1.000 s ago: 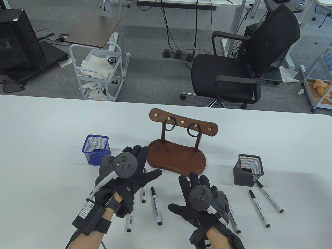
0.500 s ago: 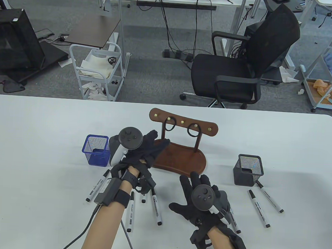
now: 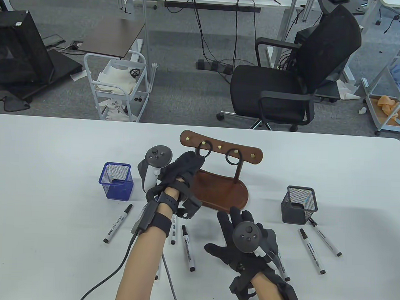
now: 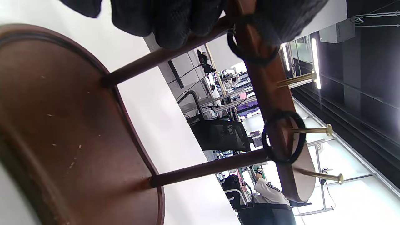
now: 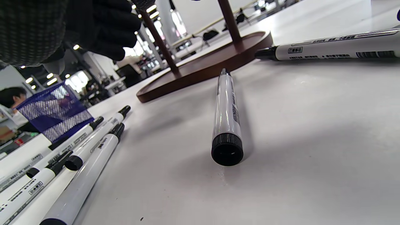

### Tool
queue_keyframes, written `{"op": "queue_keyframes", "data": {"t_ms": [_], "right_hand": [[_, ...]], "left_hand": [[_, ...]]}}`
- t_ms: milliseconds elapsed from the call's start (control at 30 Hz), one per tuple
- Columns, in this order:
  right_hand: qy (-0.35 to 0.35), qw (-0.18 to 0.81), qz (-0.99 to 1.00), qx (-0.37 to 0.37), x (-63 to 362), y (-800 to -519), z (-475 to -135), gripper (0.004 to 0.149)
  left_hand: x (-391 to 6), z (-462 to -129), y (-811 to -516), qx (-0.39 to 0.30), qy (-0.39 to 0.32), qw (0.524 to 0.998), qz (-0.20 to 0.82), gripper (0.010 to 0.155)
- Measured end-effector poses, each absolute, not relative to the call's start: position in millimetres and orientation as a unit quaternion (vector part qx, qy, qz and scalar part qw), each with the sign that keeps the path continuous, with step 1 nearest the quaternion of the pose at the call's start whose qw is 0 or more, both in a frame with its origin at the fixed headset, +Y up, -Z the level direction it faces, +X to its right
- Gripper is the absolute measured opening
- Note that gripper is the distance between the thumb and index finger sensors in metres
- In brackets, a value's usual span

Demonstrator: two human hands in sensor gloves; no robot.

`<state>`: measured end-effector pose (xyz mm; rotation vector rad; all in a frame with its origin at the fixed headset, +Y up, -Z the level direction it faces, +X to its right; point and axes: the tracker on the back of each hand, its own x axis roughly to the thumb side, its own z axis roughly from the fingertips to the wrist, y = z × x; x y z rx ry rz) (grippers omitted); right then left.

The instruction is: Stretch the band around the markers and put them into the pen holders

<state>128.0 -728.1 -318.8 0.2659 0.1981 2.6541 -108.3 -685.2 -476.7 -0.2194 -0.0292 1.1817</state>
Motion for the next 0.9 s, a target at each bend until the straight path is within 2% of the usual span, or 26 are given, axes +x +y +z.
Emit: {"op": "queue_keyframes", "data": {"t_ms": [467, 733, 900], "right_hand": [[0.071, 0.236, 0.965, 0.096, 130.1, -727.5, -319.2, 0.096], [0.071, 0.236, 0.964, 0.095, 130.7, -727.1, -319.0, 0.096], [0.072, 0.237, 0.964, 0.095, 130.9, -726.9, -318.9, 0.095]], "left_hand": [[-106.2, -483.2, -689.8, -0.091, 0.04, 0.791, 0.603, 0.061], [-104.4, -483.9, -686.7, -0.086, 0.042, 0.791, 0.604, 0.046], [-104.4, -485.0, -686.1, -0.087, 0.032, 0.789, 0.608, 0.043]]}}
